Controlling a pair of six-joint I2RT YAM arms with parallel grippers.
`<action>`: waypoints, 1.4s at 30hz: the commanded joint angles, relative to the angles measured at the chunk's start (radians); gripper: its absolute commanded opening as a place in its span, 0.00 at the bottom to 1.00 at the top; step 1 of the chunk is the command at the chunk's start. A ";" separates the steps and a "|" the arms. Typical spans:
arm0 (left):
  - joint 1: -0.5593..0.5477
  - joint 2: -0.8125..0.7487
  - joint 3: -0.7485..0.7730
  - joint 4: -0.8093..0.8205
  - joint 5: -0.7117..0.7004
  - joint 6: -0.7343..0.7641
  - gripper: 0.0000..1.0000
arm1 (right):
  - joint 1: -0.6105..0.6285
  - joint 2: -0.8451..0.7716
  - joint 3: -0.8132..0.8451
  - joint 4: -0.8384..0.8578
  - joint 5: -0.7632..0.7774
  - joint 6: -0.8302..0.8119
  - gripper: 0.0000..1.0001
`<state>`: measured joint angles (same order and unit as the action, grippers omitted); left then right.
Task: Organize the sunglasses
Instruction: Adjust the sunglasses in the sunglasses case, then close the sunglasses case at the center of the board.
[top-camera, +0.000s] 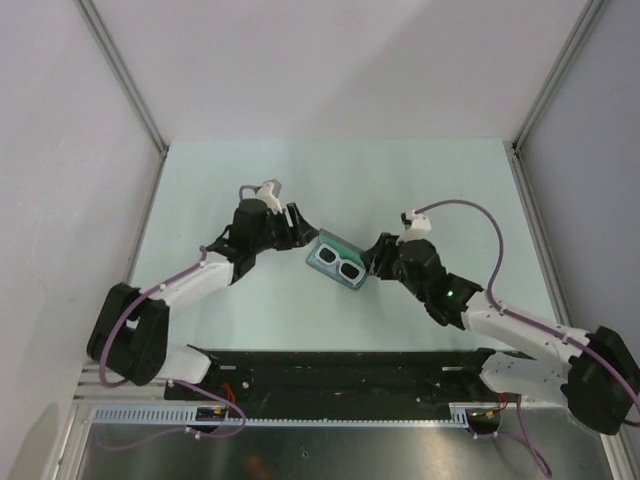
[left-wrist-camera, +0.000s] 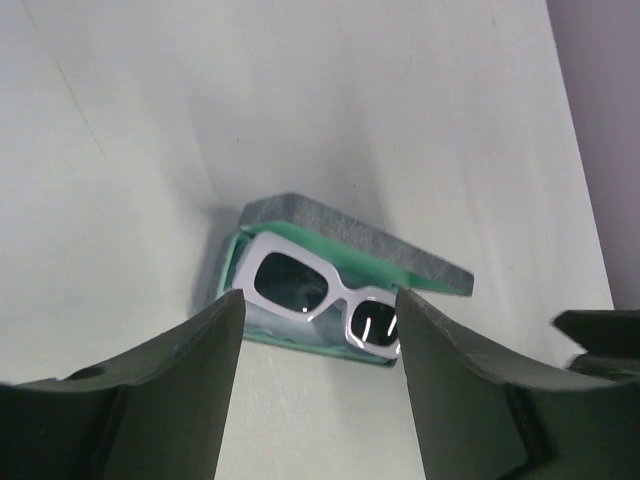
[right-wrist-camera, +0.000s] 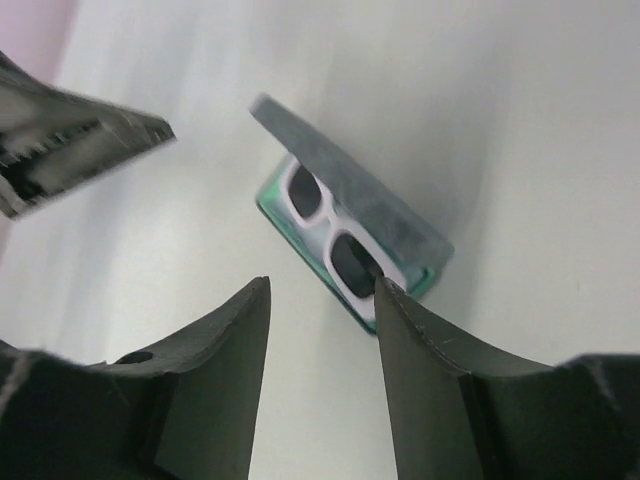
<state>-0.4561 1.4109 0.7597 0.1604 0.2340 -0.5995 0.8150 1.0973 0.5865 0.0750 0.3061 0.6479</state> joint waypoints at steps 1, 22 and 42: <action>-0.001 -0.079 0.019 -0.109 -0.120 0.041 0.69 | -0.113 -0.053 0.119 -0.018 -0.137 -0.183 0.55; 0.036 -0.009 -0.132 -0.055 0.160 -0.111 0.52 | -0.372 0.487 0.434 -0.008 -0.826 -0.482 0.56; -0.050 0.250 -0.089 0.053 0.130 -0.206 0.42 | -0.398 0.656 0.518 -0.046 -0.921 -0.531 0.40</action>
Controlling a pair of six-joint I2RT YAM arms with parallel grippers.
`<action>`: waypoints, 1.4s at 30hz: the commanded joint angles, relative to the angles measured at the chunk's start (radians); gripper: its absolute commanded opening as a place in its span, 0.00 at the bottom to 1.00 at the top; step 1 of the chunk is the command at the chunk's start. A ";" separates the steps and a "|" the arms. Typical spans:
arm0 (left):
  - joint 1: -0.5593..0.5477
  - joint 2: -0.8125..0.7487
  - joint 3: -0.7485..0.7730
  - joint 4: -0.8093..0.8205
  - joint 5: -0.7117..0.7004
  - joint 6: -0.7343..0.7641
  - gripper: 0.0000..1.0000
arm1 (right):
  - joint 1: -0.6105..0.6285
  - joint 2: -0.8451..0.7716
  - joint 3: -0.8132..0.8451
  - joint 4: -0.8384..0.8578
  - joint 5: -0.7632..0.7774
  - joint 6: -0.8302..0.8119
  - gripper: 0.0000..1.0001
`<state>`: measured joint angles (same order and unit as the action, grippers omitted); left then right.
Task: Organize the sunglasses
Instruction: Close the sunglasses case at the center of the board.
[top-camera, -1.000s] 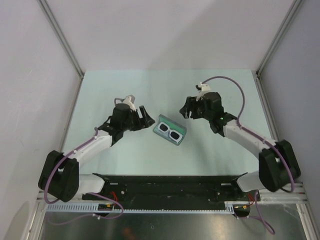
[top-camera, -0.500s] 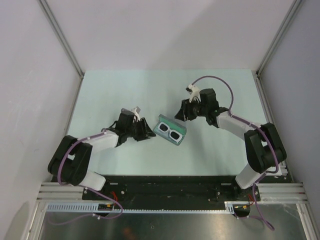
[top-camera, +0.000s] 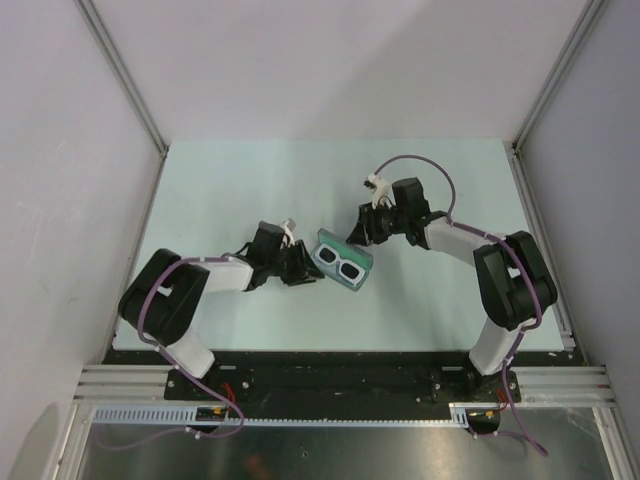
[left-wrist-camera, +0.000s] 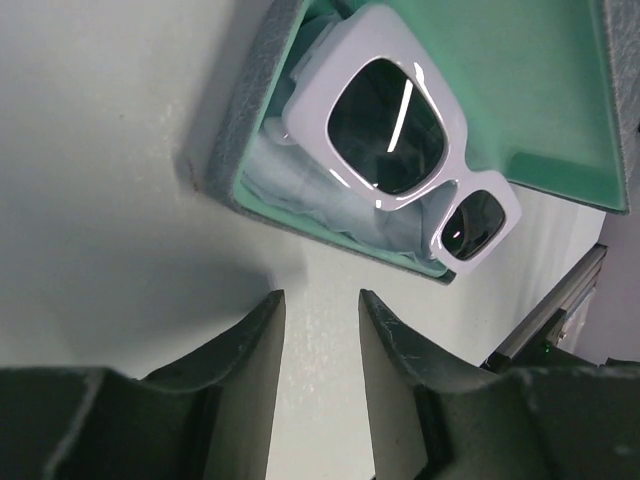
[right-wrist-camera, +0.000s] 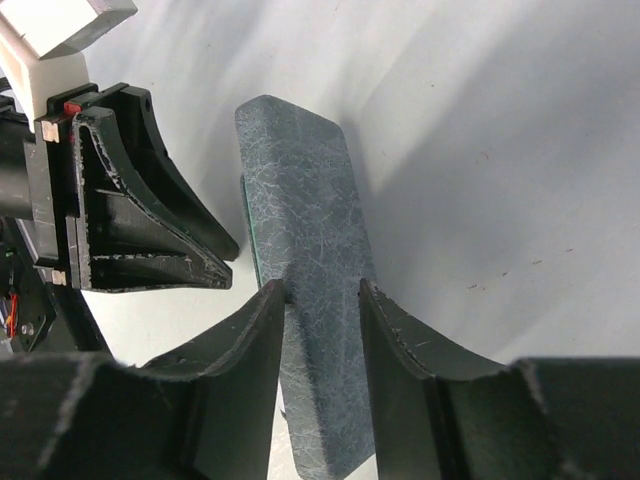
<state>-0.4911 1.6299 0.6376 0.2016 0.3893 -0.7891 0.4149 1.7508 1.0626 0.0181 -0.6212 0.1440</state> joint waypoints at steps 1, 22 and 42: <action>-0.015 0.033 0.034 0.015 -0.027 -0.021 0.41 | 0.002 0.006 0.040 0.014 0.002 -0.024 0.40; -0.023 0.085 0.068 0.024 -0.076 -0.035 0.32 | 0.130 0.029 0.045 -0.128 0.113 -0.047 0.25; -0.021 0.061 0.048 0.024 -0.096 -0.024 0.32 | 0.220 0.070 0.045 -0.184 0.273 -0.023 0.15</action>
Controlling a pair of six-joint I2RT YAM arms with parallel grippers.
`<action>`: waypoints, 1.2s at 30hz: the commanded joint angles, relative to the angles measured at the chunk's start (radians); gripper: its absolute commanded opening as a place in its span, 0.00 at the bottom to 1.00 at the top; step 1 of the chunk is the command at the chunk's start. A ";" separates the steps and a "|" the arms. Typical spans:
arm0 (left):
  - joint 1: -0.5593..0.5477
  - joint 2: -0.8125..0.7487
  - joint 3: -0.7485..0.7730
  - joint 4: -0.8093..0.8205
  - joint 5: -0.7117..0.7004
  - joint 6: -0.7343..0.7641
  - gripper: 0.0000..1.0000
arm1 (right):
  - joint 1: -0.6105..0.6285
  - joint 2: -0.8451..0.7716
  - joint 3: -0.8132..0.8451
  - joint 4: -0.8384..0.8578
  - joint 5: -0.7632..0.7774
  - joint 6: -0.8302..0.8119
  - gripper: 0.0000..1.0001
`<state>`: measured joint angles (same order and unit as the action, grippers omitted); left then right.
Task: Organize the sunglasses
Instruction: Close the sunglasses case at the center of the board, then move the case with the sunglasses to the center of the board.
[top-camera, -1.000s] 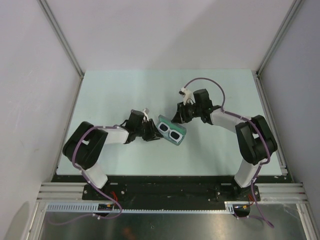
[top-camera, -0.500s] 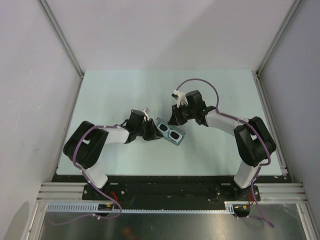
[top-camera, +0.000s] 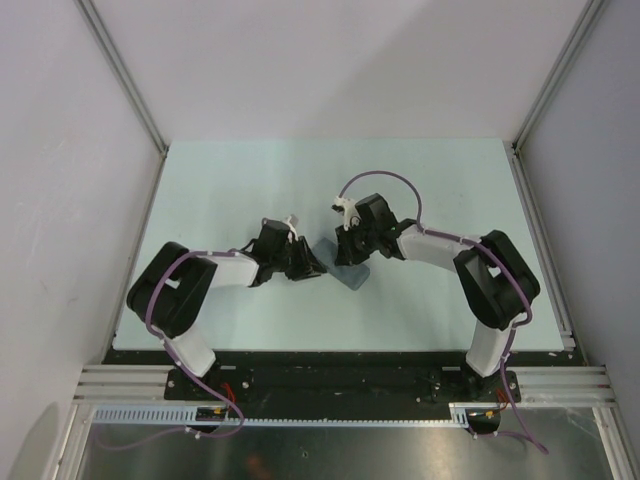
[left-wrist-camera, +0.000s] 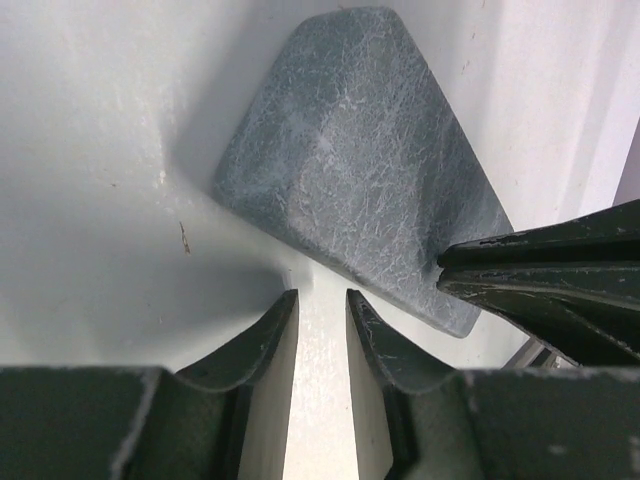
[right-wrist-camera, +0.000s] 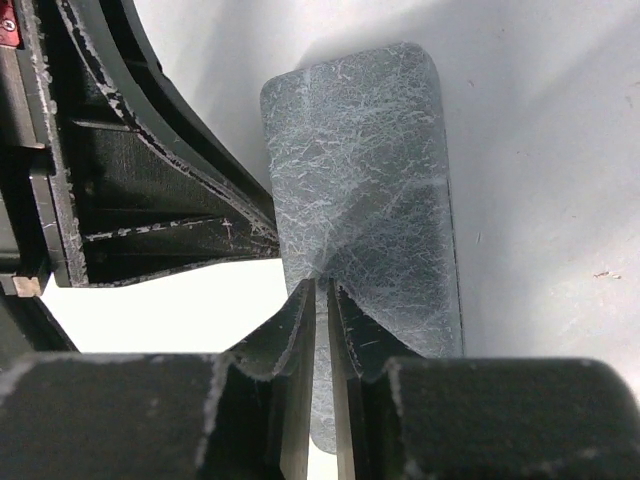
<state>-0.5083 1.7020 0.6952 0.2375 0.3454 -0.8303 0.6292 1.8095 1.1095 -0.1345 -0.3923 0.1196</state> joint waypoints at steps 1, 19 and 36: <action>-0.004 -0.018 -0.014 -0.012 -0.055 0.017 0.32 | 0.010 0.011 -0.002 -0.030 0.047 0.003 0.15; 0.019 -0.583 -0.028 -0.298 -0.382 0.212 0.71 | 0.021 -0.187 0.000 -0.045 0.208 -0.145 0.99; 0.129 -0.860 0.038 -0.461 -0.507 0.382 1.00 | 0.110 0.007 0.099 -0.194 0.248 -0.298 1.00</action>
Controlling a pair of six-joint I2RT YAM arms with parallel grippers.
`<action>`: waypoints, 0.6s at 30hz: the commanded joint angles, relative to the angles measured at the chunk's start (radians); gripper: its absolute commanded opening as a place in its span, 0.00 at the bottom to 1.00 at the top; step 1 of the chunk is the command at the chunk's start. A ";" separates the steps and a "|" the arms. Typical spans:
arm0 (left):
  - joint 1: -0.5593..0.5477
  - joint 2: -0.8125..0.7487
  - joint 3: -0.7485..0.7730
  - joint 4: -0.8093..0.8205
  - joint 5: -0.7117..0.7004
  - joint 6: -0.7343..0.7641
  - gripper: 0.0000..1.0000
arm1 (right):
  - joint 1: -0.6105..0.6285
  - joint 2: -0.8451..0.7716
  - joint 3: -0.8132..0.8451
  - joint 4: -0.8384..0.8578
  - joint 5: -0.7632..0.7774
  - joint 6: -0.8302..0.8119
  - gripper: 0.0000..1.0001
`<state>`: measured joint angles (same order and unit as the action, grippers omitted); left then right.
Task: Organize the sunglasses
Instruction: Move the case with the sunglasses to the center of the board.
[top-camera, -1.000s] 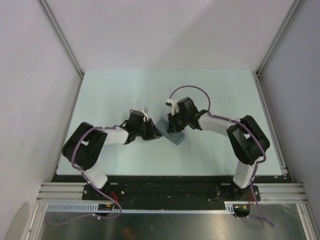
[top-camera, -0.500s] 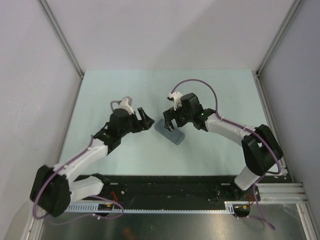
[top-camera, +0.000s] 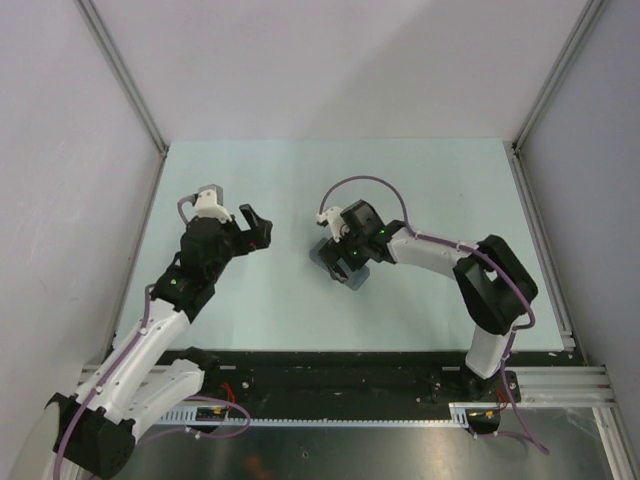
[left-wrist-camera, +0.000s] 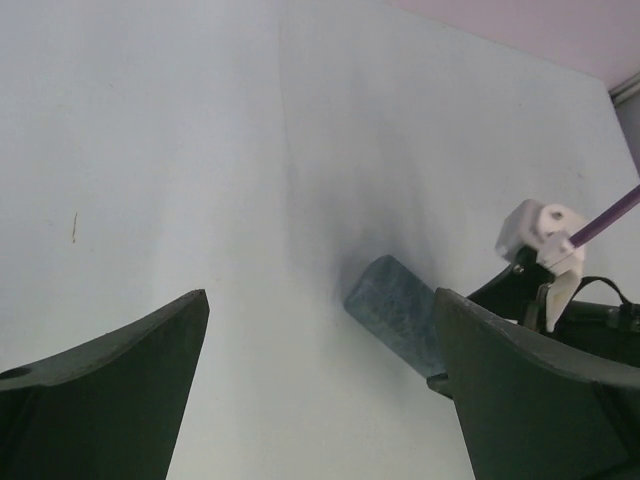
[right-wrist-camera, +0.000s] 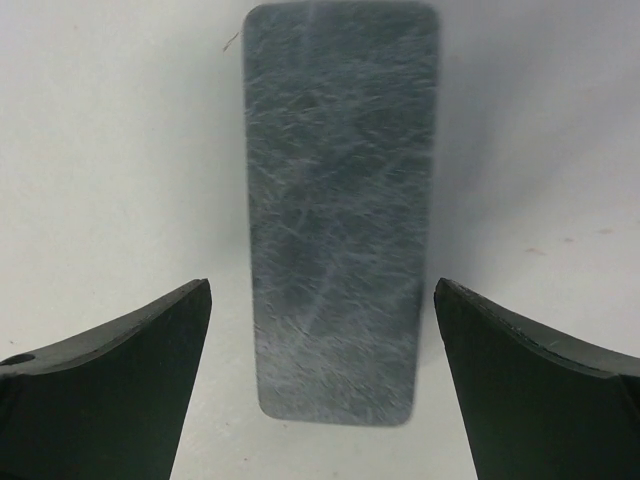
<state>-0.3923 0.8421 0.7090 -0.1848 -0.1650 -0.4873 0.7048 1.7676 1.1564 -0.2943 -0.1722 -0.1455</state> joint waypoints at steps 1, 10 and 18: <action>0.015 0.006 0.021 -0.041 0.013 0.036 1.00 | 0.041 0.059 0.054 -0.029 0.042 -0.023 1.00; 0.026 0.026 -0.008 -0.041 0.045 0.018 1.00 | 0.051 0.093 0.058 -0.019 0.167 0.056 0.81; 0.032 0.058 -0.006 -0.039 0.061 0.016 1.00 | 0.010 0.040 0.057 -0.035 0.388 0.250 0.43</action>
<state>-0.3702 0.8909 0.7017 -0.2314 -0.1238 -0.4778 0.7486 1.8561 1.1786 -0.3222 0.0479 -0.0223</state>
